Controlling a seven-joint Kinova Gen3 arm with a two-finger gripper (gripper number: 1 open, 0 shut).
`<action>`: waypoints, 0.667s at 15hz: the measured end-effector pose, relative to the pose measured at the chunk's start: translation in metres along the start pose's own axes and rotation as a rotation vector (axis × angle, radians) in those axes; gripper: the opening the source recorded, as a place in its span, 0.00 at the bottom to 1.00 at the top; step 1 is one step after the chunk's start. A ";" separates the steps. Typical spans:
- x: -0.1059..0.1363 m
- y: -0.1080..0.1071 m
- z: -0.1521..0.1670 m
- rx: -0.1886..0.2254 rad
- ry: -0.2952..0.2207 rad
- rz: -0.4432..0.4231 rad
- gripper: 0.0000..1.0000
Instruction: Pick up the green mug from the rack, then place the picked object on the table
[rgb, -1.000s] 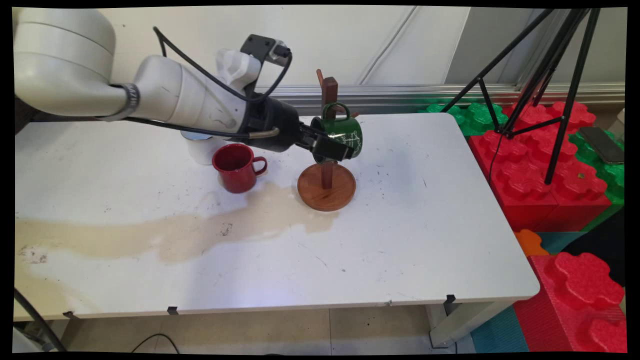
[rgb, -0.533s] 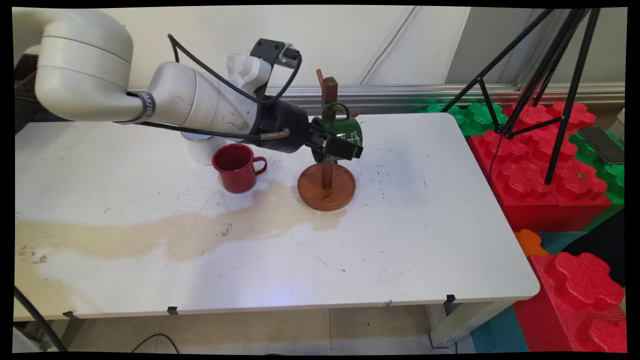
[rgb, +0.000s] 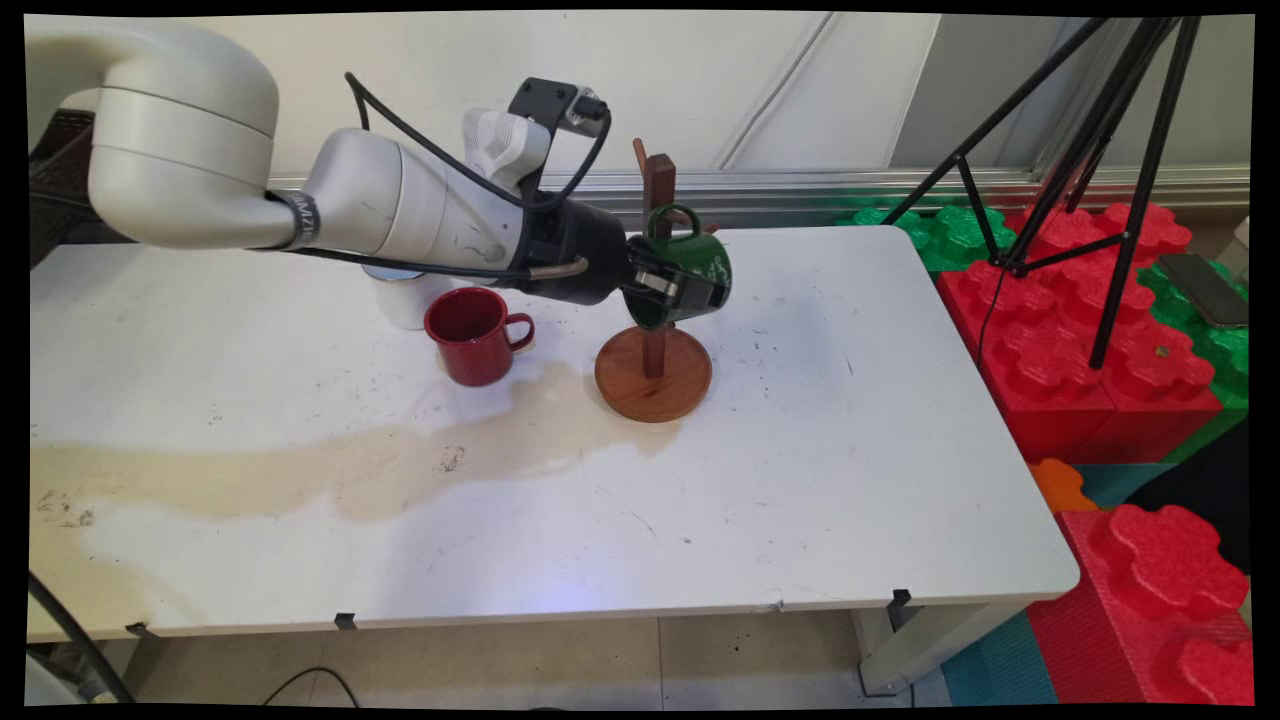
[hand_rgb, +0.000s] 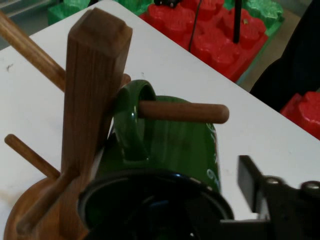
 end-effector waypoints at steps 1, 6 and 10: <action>0.000 0.000 0.000 -0.001 0.002 0.004 0.00; 0.000 0.002 -0.006 -0.009 0.008 0.016 0.00; 0.002 0.005 -0.013 -0.015 0.013 0.020 0.00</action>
